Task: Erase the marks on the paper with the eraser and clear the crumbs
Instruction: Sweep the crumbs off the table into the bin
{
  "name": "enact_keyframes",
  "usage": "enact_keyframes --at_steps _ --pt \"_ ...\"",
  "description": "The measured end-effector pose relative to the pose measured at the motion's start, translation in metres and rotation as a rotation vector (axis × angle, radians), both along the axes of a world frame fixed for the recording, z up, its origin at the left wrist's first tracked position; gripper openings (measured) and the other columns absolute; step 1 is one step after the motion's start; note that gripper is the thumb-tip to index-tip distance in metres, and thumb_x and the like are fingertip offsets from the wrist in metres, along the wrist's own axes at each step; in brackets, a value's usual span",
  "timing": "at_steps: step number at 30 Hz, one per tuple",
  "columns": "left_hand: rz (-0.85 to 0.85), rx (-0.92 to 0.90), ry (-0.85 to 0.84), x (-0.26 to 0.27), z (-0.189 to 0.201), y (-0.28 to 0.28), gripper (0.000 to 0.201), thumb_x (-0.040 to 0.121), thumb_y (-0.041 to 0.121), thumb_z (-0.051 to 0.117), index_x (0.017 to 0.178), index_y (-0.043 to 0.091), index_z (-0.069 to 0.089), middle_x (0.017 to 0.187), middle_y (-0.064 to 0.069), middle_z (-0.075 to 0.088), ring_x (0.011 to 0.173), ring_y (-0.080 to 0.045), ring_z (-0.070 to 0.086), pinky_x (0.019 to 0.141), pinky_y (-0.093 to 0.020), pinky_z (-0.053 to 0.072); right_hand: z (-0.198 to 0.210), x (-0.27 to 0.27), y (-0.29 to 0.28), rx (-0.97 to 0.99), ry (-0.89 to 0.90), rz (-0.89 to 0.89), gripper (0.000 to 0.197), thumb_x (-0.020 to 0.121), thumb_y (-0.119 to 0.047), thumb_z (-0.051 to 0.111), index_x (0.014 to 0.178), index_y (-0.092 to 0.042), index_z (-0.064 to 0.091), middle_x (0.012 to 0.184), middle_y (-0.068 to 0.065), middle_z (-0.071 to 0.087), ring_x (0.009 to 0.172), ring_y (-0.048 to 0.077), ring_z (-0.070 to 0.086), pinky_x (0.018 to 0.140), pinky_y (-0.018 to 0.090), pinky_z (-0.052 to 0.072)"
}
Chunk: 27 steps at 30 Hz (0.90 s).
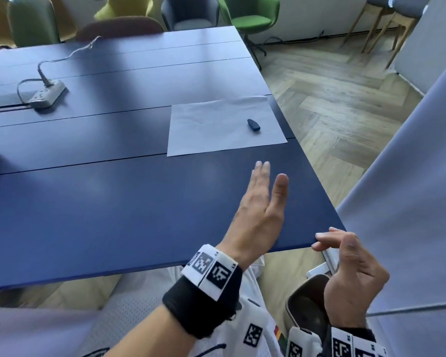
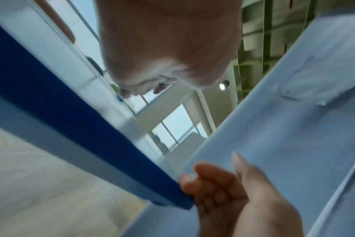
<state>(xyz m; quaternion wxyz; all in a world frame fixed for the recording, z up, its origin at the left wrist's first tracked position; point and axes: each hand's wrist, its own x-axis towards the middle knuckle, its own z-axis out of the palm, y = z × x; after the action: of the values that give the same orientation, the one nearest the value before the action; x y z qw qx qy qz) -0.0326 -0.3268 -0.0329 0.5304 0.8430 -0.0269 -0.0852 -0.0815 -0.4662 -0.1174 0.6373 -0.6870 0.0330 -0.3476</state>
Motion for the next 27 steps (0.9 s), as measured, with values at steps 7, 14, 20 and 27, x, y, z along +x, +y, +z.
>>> enact_keyframes --at_steps 7,14,20,27 --pt "0.334 0.858 0.169 -0.019 -0.034 0.102 0.111 0.074 0.079 -0.019 0.154 0.003 -0.007 0.162 -0.015 -0.014 0.149 -0.023 -0.018 0.119 -0.046 -0.013 -0.002 0.002 0.001 0.003 -0.022 0.028 0.050 0.100 -0.043 0.039 0.077 -0.010 0.067 0.061 0.001 0.061 0.077 0.018 0.062 0.089 0.025 0.044" --pt "-0.012 0.656 -0.008 -0.004 -0.042 -0.007 0.109 0.068 0.076 -0.028 0.154 0.010 -0.013 0.160 -0.008 -0.022 0.145 -0.016 -0.028 0.114 -0.035 -0.024 -0.001 0.000 -0.002 0.028 -0.010 0.038 0.051 0.098 -0.047 0.040 0.076 -0.011 0.068 0.060 0.005 0.060 0.079 0.027 0.062 0.089 0.025 0.044" --pt "0.179 -0.165 -0.124 -0.014 -0.010 -0.008 0.078 0.090 0.067 0.013 0.153 0.023 0.027 0.158 0.013 0.024 0.141 0.010 0.017 0.114 -0.010 0.011 0.005 0.001 -0.010 0.319 -0.077 0.130 0.049 0.097 -0.044 0.044 0.067 -0.016 0.072 0.060 0.009 0.065 0.068 0.034 0.058 0.091 0.043 0.046" --pt "0.193 0.664 -0.012 -0.019 -0.040 0.030 0.101 0.075 0.073 -0.020 0.154 0.009 -0.013 0.162 -0.008 -0.016 0.147 -0.016 -0.023 0.117 -0.035 -0.020 0.004 0.004 -0.013 0.325 -0.067 0.175 0.049 0.098 -0.043 0.043 0.071 -0.015 0.073 0.065 0.008 0.068 0.063 0.029 0.060 0.091 0.038 0.048"
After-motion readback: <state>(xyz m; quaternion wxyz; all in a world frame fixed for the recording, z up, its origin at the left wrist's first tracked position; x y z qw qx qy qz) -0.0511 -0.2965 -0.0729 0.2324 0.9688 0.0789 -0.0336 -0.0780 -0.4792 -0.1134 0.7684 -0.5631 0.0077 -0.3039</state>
